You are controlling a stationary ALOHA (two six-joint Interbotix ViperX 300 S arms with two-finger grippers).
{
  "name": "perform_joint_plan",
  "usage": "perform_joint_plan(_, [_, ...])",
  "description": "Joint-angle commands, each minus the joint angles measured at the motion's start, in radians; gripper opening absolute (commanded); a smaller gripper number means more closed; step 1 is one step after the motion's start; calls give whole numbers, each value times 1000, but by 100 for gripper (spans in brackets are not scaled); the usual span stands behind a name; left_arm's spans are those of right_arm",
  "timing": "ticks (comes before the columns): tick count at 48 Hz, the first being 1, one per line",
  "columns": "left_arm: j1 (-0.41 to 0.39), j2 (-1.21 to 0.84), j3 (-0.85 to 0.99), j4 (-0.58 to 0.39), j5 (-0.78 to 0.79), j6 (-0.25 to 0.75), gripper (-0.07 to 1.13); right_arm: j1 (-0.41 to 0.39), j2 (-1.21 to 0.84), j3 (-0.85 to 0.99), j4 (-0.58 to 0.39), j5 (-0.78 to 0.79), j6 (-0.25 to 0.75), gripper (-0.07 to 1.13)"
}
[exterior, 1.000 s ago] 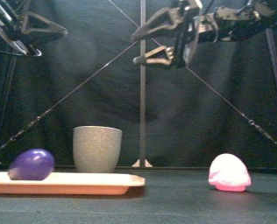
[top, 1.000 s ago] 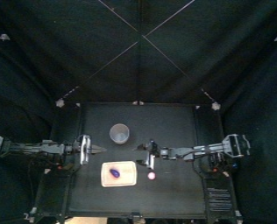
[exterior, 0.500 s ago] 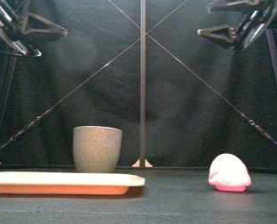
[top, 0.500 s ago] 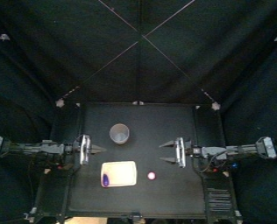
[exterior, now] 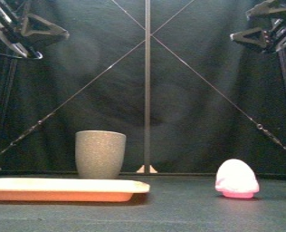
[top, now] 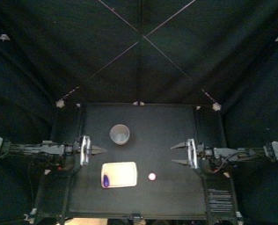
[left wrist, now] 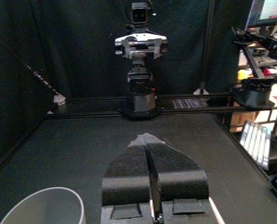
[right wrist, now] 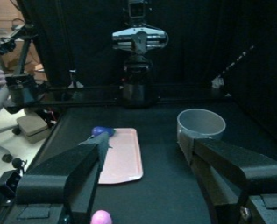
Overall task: Pick the eggplant then place it on the pink plate
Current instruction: Drop eggplant on the pink plate and return to neutral
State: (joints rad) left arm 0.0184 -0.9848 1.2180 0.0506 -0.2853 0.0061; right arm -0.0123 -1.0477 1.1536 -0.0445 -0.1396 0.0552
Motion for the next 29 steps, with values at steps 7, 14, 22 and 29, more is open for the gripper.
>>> perform_joint_plan(7, [3, 3, -11, 6, -5, 2, -2, -31, 5, -9, 0, 6, 0, 97])
perform_joint_plan(14, [3, 3, -11, 6, -5, 2, -2, -38, 0, -11, -2, 6, 0, 97])
perform_joint_plan(22, [3, 3, -11, 6, -5, 2, -2, -40, -6, -12, -2, 6, 0, 97])
perform_joint_plan(29, [3, 3, -9, 6, -5, 2, -2, -40, -6, -11, -2, 6, -2, 97])
